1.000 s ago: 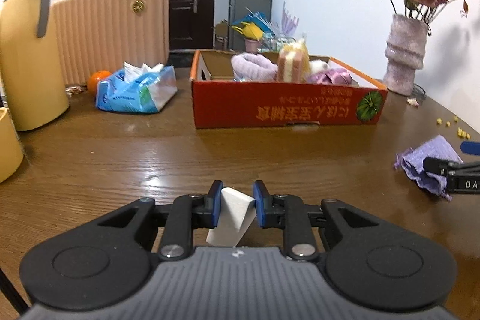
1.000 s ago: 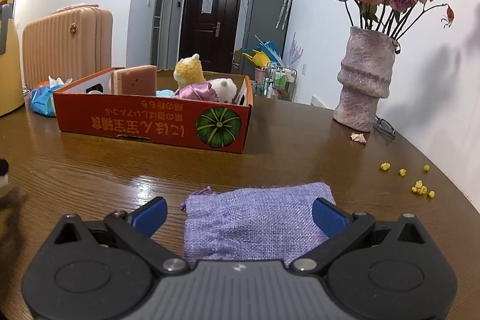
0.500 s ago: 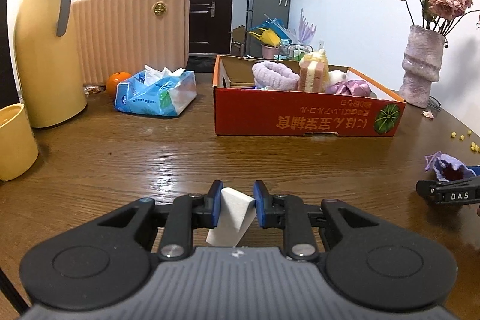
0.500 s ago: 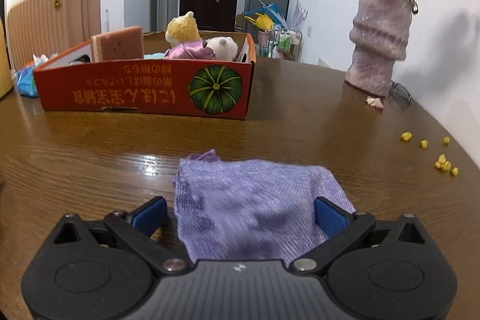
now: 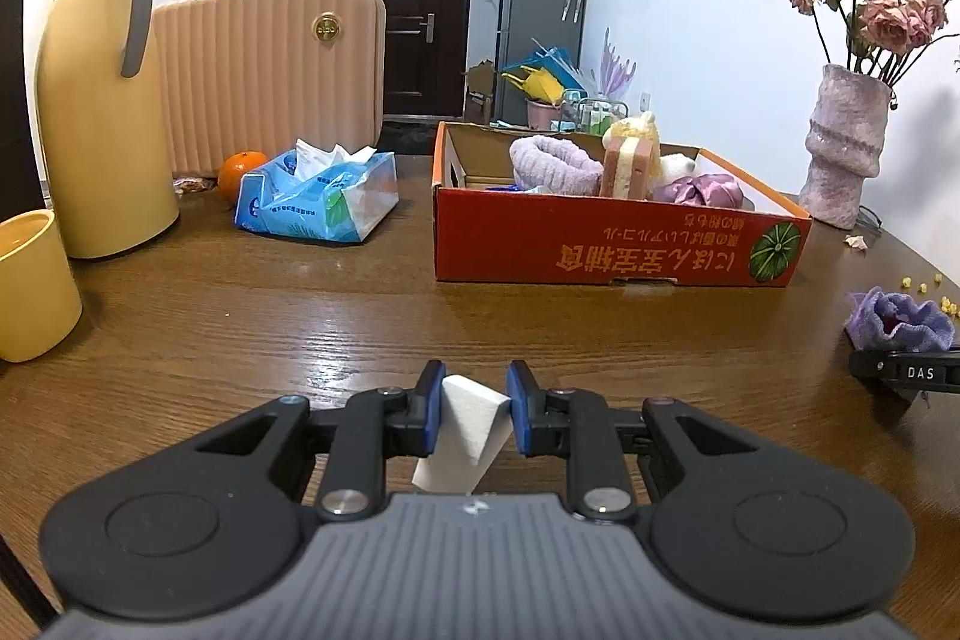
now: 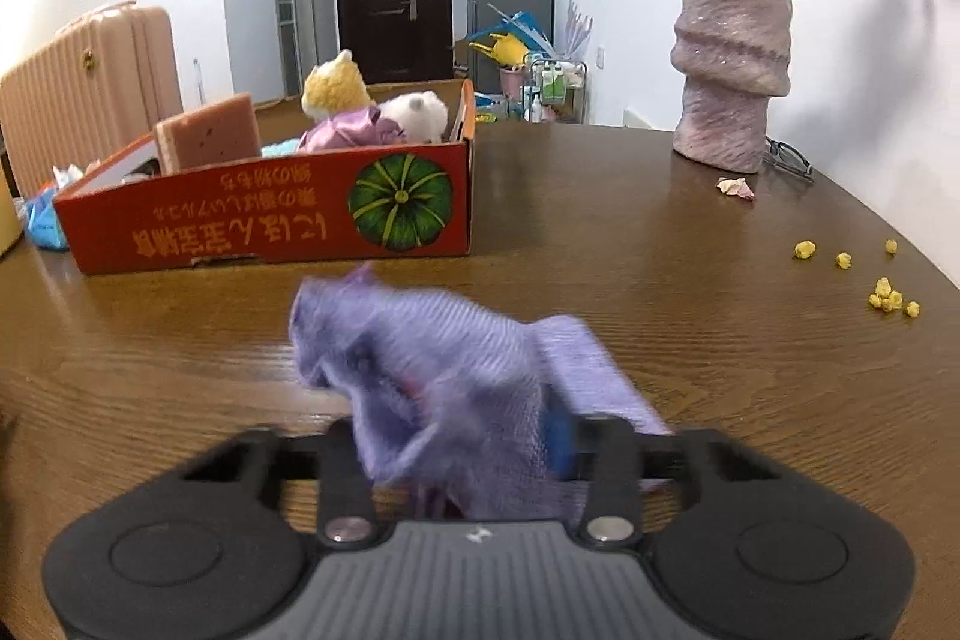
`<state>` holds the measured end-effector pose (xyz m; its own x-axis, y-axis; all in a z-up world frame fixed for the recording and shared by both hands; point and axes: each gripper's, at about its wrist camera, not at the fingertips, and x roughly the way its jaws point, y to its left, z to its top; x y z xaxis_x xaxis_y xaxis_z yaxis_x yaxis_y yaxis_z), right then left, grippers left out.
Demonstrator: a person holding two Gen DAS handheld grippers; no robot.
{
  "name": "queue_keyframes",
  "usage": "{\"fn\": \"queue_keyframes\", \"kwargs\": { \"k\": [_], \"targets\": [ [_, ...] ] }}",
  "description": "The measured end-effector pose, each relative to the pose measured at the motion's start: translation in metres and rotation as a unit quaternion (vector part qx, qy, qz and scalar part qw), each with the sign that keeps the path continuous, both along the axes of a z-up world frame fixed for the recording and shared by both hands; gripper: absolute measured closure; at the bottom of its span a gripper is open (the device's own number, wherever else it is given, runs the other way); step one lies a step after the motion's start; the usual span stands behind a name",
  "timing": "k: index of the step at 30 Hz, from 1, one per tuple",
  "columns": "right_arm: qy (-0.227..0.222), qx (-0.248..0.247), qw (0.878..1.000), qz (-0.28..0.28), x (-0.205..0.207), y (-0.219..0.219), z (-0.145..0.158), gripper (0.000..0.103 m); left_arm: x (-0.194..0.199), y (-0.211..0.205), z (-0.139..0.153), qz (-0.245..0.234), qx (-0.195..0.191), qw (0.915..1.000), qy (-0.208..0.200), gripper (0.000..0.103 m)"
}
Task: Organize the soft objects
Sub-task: 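Close the right gripper on the purple cloth bag and lift it, then carry the white paper in the left gripper while the right gripper carries the purple bag toward the box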
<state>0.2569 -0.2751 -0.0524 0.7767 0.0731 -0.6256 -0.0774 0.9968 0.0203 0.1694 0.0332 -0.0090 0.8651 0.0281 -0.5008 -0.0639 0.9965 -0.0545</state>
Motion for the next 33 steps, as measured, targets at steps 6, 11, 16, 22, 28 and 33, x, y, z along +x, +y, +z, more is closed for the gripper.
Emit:
{"fn": "queue_keyframes", "kwargs": {
  "k": [6, 11, 16, 22, 28, 33],
  "targets": [
    [-0.034, 0.011, 0.999, 0.009, -0.011, 0.000, 0.008, 0.073, -0.002, 0.002, 0.002, 0.000, -0.004, 1.0000, -0.007, 0.080],
    [-0.071, 0.014, 0.997, 0.021, -0.026, 0.008, 0.018, 0.073, -0.003, 0.002, 0.004, 0.000, -0.005, 0.9999, -0.012, 0.080],
    [-0.127, 0.010, 0.991, 0.037, -0.043, 0.021, 0.032, 0.073, -0.004, 0.003, 0.008, 0.001, -0.007, 0.9997, -0.023, 0.080],
    [-0.179, 0.007, 0.982, 0.057, -0.054, 0.038, 0.043, 0.073, -0.003, 0.004, 0.016, 0.013, -0.007, 0.9991, -0.039, 0.080],
    [-0.215, 0.002, 0.974, 0.070, -0.059, 0.058, 0.050, 0.073, 0.005, 0.001, 0.026, 0.019, -0.009, 0.9979, -0.062, 0.080],
    [-0.239, -0.006, 0.968, 0.078, -0.058, 0.073, 0.052, 0.073, 0.014, -0.005, 0.033, 0.028, -0.007, 0.9963, -0.080, 0.080]
  ]
}}
